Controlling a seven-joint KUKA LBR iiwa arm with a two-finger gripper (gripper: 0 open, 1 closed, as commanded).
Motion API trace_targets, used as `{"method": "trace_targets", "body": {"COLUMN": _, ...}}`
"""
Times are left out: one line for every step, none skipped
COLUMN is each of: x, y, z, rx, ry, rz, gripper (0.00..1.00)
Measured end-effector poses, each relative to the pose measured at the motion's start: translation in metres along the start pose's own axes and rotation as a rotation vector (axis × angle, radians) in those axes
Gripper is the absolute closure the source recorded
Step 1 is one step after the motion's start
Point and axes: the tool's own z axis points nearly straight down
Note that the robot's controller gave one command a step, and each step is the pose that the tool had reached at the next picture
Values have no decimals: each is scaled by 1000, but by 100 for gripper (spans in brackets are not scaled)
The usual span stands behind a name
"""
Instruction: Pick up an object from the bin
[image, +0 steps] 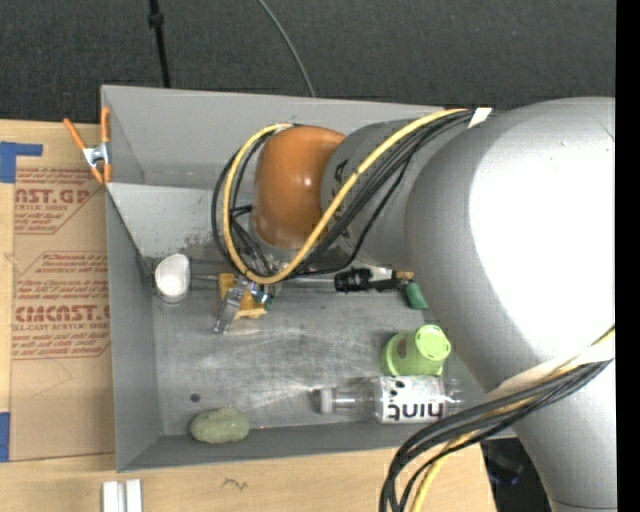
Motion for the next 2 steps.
{"method": "trace_targets", "body": {"x": -3, "y": 1, "z": -5, "rx": -3, "ry": -6, "rz": -7, "gripper": 100}}
{"method": "trace_targets", "body": {"x": -2, "y": 1, "z": -5, "rx": -3, "ry": -6, "rz": -7, "gripper": 100}}
